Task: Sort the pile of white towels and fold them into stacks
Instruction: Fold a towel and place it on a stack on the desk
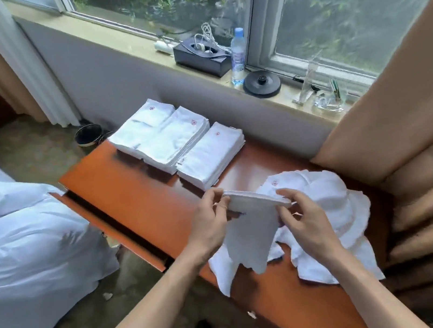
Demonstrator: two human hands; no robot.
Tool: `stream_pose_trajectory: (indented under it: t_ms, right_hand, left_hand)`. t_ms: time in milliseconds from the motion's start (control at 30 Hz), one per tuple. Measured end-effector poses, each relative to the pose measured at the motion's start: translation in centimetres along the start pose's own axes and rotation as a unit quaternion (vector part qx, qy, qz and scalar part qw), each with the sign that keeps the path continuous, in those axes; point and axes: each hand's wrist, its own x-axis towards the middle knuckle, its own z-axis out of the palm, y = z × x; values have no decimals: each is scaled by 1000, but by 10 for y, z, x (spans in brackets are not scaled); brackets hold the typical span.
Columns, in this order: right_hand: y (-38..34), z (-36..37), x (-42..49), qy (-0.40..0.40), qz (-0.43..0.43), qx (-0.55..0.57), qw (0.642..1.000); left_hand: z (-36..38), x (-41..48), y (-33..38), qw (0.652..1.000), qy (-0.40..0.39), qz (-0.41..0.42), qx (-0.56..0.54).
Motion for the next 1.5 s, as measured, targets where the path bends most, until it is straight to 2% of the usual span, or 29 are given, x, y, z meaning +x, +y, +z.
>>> stream_pose_trajectory:
  t_ms: [100, 200, 300, 400, 467, 500, 600, 800, 1000, 1167, 1400, 1500]
  right_hand:
    - [-25, 33, 10, -6, 14, -8, 1000]
    - [-45, 52, 22, 17, -22, -7, 1000]
    - [-56, 62, 36, 29, -38, -10, 999]
    - [-59, 68, 43, 23, -79, -61, 995]
    - [-57, 68, 53, 9, -105, -88, 991]
    - [-59, 77, 65, -23, -108, -74, 991]
    - [-60, 96, 79, -71, -48, -18, 996]
    - [-96, 158, 103, -87, -35, 46, 994]
    - [-138, 243, 147, -76, 1, 83, 994]
    - [-170, 317, 165, -53, 27, 97, 994]
    - [-210, 361, 196, -36, 58, 110, 992]
    - [-215, 370, 222, -24, 35, 85, 995]
  left_hand:
    - [-45, 19, -5, 999, -49, -13, -12]
    - [-76, 35, -3, 998, -65, 3, -1]
    - [-91, 49, 4, 999, -51, 6, -13]
    - [-102, 56, 11, 999, -23, 22, 23]
    - [-106, 59, 15, 999, 1, 29, 35]
    - [-115, 60, 15, 998, 31, 26, 49]
    - [-131, 58, 15, 996, 47, -2, 73]
    - [-194, 85, 12, 997, 52, -13, 54]
    - [-284, 139, -13, 999, 39, -7, 5]
    - [-361, 190, -31, 999, -36, -18, 2]
    - [-410, 250, -27, 1000, -19, -5, -13]
    - [-419, 277, -20, 1000, -11, -17, -5]
